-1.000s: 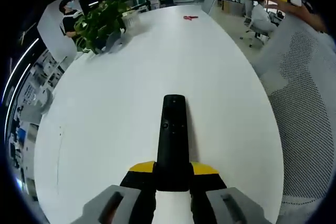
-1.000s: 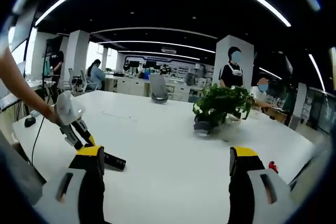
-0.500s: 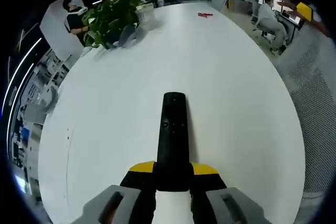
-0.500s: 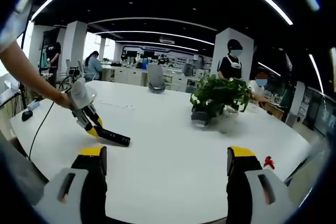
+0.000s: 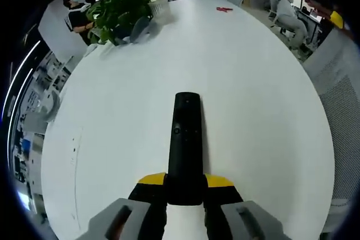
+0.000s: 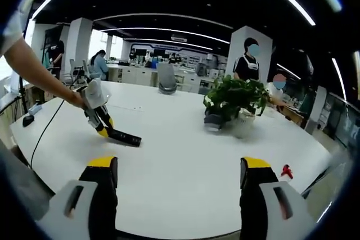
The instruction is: Press the specified remote control buttons in sequence, fully releasing each button before pressing the next.
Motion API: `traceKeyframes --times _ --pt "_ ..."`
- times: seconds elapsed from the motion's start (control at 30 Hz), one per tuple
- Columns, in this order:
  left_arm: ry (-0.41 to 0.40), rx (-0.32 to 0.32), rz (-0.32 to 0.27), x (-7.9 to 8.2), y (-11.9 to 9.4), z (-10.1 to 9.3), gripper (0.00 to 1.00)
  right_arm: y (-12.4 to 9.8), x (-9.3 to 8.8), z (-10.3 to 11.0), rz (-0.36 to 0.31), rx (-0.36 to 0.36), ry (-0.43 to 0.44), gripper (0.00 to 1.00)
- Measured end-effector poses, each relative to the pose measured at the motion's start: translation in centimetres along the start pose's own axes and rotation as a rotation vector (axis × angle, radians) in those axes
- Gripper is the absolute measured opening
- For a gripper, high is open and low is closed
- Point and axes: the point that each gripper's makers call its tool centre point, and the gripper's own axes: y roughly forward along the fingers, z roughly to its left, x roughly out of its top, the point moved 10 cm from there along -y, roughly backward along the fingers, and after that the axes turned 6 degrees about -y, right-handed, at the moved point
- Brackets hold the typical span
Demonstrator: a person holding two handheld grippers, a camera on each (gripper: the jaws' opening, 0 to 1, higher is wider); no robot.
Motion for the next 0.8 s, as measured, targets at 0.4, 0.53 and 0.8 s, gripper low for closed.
traceKeyframes --times 0.4,0.53,0.8 --pt "-0.005 -0.024 0.049 -0.4 0.9 -0.2 0.24 -0.1 -0.1 0.0 0.013 0.001 -0.01 0.91" --pt "-0.009 -0.06 0.016 -0.7 0.9 0.2 0.24 -0.1 -0.1 0.0 0.012 0.001 -0.011 0.91" --pt "-0.044 -0.019 -0.149 -2.5 0.7 -0.3 0.26 -0.1 -0.1 -0.1 0.009 -0.011 -0.008 0.91"
